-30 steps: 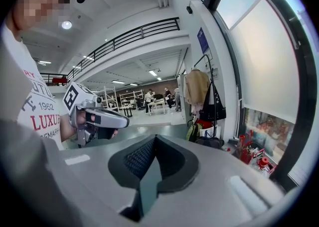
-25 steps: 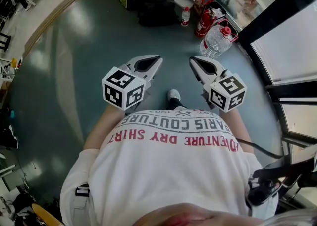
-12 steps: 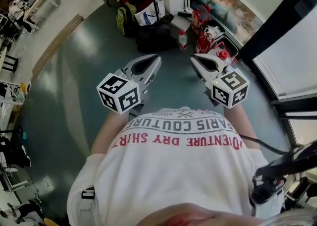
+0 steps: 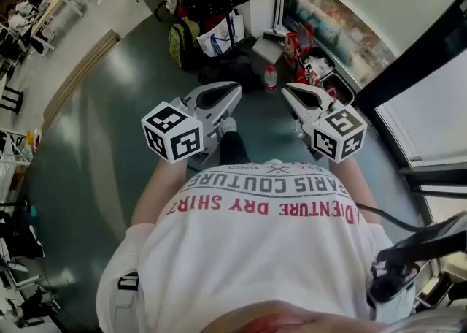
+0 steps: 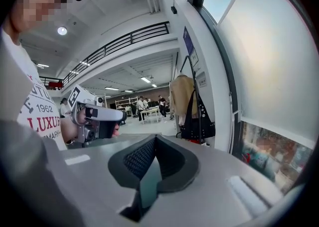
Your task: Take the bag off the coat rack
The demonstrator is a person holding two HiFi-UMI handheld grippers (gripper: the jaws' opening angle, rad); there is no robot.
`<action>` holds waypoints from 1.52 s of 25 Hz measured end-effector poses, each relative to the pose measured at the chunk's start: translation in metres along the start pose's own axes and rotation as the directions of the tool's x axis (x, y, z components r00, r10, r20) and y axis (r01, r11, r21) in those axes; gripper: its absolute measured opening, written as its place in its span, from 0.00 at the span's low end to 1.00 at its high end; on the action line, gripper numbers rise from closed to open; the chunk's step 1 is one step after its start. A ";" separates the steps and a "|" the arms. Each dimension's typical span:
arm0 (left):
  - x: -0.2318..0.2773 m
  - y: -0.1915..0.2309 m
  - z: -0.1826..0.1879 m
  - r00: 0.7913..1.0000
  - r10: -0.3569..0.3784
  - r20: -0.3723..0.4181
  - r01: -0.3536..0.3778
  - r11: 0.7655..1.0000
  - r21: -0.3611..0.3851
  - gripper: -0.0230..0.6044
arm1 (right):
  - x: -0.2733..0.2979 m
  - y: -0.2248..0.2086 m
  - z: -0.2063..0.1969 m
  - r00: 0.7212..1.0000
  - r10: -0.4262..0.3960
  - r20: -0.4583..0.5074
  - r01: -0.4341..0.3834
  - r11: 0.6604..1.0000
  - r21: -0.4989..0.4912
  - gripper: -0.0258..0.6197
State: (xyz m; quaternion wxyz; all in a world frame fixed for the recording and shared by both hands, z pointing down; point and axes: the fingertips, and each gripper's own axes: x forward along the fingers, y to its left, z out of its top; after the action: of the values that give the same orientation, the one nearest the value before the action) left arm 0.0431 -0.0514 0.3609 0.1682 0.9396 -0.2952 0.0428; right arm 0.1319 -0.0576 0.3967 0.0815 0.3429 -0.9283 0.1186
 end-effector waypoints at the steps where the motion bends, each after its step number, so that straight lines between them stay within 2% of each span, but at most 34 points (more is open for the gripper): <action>1: 0.010 0.019 0.004 1.000 -0.006 -0.002 0.006 1.000 -0.002 0.04 | 0.015 -0.012 0.003 1.000 -0.009 -0.005 0.009 1.000 0.005 0.04; 5: 0.059 0.117 0.044 0.999 -0.032 0.004 0.032 0.999 -0.031 0.04 | 0.093 -0.078 0.034 0.999 -0.044 -0.013 0.045 0.998 0.033 0.04; 12: 0.120 0.317 0.102 0.998 0.018 -0.055 -0.020 0.999 -0.036 0.04 | 0.262 -0.191 0.088 0.997 -0.067 -0.031 0.069 0.994 0.082 0.04; 16: 0.139 0.395 0.128 0.996 0.012 -0.092 -0.013 1.000 -0.011 0.04 | 0.342 -0.231 0.129 0.999 -0.053 0.009 0.053 0.996 0.071 0.04; 21: 0.139 0.443 0.149 0.999 0.016 -0.033 -0.017 0.999 -0.028 0.04 | 0.389 -0.248 0.146 0.999 -0.039 0.000 0.039 0.998 0.055 0.04; 25: 0.132 0.457 0.174 0.997 -0.037 0.064 0.041 0.997 -0.066 0.04 | 0.408 -0.249 0.159 1.000 -0.020 -0.001 0.020 0.999 0.041 0.04; 27: 0.129 0.464 0.184 0.996 -0.029 0.086 0.034 0.998 -0.056 0.04 | 0.413 -0.250 0.168 1.000 -0.014 0.005 0.013 1.000 0.027 0.04; 31: 0.130 0.474 0.200 0.993 -0.042 0.107 0.050 0.996 -0.073 0.04 | 0.422 -0.255 0.183 1.000 0.009 0.018 -0.009 1.000 0.015 0.04; 34: 0.139 0.479 0.207 0.995 -0.032 0.095 0.035 0.999 -0.034 0.04 | 0.426 -0.267 0.187 1.000 0.011 0.018 -0.011 0.999 0.033 0.04; 38: 0.155 0.485 0.217 0.995 -0.050 0.091 0.050 0.999 0.004 0.04 | 0.431 -0.283 0.189 1.000 0.010 0.019 -0.010 0.999 0.042 0.04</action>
State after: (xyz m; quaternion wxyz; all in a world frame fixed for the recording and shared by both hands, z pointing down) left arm -0.1097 -0.5825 0.3260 0.1550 0.9477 -0.2789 -0.0040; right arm -0.0200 -0.5845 0.3620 0.0652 0.3410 -0.9280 0.1353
